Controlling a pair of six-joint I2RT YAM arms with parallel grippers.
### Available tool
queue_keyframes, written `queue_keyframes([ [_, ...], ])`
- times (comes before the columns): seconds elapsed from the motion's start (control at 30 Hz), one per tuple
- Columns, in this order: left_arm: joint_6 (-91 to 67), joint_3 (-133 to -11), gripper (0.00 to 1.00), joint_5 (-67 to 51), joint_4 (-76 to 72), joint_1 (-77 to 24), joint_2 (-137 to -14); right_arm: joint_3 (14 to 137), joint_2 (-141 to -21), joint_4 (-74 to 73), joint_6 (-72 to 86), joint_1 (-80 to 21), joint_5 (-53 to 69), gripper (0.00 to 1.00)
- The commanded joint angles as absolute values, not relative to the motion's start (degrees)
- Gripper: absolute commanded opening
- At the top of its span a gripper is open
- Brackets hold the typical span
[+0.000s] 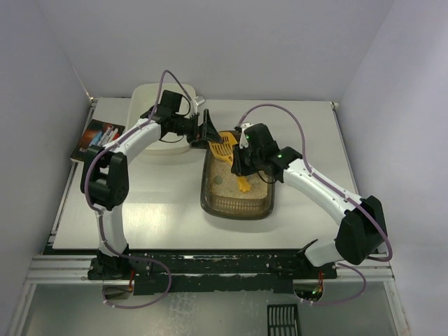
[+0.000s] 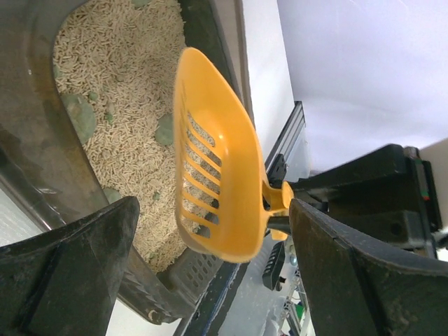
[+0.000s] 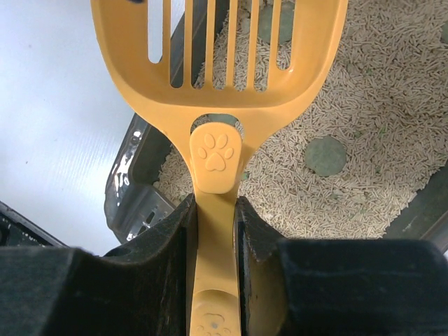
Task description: Clean the litter box
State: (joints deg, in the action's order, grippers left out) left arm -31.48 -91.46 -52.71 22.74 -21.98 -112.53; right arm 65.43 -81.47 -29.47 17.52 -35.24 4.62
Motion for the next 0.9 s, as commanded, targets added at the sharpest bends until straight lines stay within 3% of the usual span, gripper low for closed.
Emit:
queue_keyframes([
  [0.0, -29.15, -93.83, 0.98, -51.75, 23.91, -22.45, -114.41, 65.92, -81.19, -27.77, 16.43, -35.86, 6.00, 0.00],
  [0.1, -28.76, -93.37, 0.87, -50.40, 23.75, -22.42, -114.73, 66.40, -81.27, -27.76, 16.25, -36.02, 6.59, 0.00],
  [0.27, -28.01, -93.47, 0.54, -50.40, 23.95, -22.41, -115.13, 66.50, -81.64, -28.04, 16.00, -36.05, 5.86, 0.00],
  [0.37, -27.52, -93.69, 0.41, -50.69, 24.26, -22.41, -115.10, 66.21, -81.61, -27.65, 15.77, -36.12, 6.42, 0.02],
  [0.43, -27.85, -93.61, 0.34, -51.37, 23.99, -22.41, -115.17, 65.53, -80.97, -26.81, 15.77, -36.12, 7.04, 0.13],
  [0.57, -27.20, -92.77, 0.08, -50.88, 23.84, -22.41, -114.41, 64.67, -79.63, -26.14, 16.48, -36.15, 6.16, 0.39],
  [0.77, -26.92, -88.80, 0.07, -46.16, 21.59, -22.41, -109.44, 63.63, -76.42, -25.83, 17.31, -36.00, 3.39, 0.69],
  [0.87, -25.99, -86.78, 0.07, -44.27, 20.61, -22.13, -106.99, 61.43, -72.47, -23.16, 19.24, -34.68, 6.31, 0.74],
])
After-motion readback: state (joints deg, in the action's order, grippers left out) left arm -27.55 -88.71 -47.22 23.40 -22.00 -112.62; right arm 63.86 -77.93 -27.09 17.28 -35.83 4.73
